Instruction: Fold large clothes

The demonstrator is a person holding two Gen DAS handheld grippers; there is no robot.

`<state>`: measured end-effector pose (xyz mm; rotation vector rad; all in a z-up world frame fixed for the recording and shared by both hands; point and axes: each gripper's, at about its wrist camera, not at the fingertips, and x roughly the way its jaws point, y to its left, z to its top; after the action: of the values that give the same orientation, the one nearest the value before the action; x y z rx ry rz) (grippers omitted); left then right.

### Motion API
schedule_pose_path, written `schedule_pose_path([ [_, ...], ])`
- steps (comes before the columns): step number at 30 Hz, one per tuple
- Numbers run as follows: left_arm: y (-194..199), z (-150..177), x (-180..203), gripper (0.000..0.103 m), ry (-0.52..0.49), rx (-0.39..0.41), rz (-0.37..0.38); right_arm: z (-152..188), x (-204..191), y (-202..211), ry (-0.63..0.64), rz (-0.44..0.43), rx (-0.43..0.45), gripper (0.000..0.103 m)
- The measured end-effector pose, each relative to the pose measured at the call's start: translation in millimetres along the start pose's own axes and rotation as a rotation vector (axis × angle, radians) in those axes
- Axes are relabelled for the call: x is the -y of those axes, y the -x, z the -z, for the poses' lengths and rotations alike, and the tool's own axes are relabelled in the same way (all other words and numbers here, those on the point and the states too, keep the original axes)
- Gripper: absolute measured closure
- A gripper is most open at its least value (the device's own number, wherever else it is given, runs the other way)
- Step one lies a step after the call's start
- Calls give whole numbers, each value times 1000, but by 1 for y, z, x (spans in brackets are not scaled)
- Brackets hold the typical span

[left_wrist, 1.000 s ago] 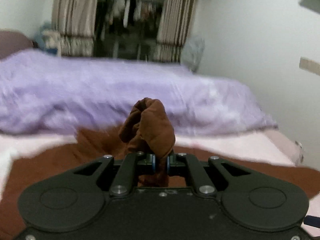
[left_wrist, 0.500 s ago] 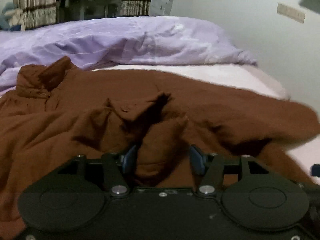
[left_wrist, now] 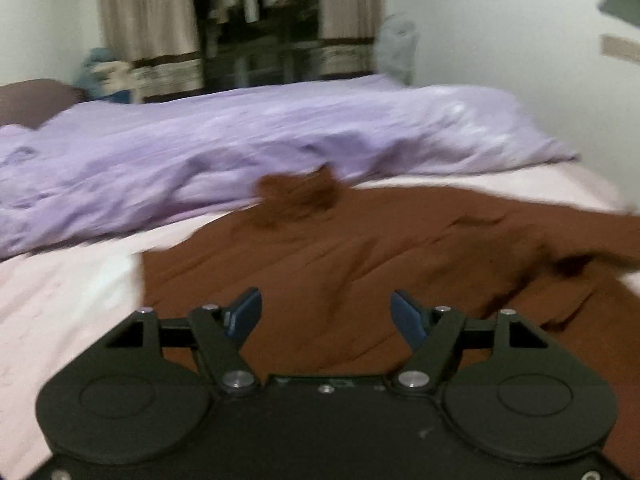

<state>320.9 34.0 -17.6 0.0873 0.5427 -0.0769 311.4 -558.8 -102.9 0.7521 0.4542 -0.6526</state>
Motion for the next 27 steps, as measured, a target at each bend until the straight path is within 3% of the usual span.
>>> schedule_pose_path([
  [2, 3, 14, -15, 30, 16, 14, -77, -11, -5, -14, -42, 34, -43, 0],
  [3, 3, 20, -23, 30, 32, 27, -110, -14, -8, -18, -58, 50, -34, 16],
  [4, 1, 25, -32, 30, 53, 11, -138, -12, -9, -19, -70, 53, -24, 61],
  [6, 3, 27, -51, 30, 82, -35, -179, -14, -12, -26, -101, 22, -47, 79],
  [7, 7, 29, -59, 30, 91, -30, -200, -15, -11, -23, -105, -11, -37, 83],
  [9, 16, 26, -77, 30, 110, 1, -242, -15, -24, -4, -85, -121, 5, 83],
  [11, 22, 21, -96, 30, 152, 12, -277, -8, -51, 27, 9, -174, 72, 83],
  [14, 29, 27, -113, 30, 239, 2, -255, 12, -99, 66, 141, -274, 123, 83],
  [17, 18, 31, -114, 30, 304, -54, -233, 44, -156, 95, 244, -398, 110, 83],
  [20, 19, 33, -110, 30, 338, -61, -231, 90, -214, 123, 335, -517, 112, 83],
  [23, 16, 33, -102, 30, 316, -80, -225, 136, -268, 147, 415, -592, 98, 83],
  [27, 15, 27, -101, 30, 261, -66, -258, 196, -331, 169, 500, -697, 9, 83],
])
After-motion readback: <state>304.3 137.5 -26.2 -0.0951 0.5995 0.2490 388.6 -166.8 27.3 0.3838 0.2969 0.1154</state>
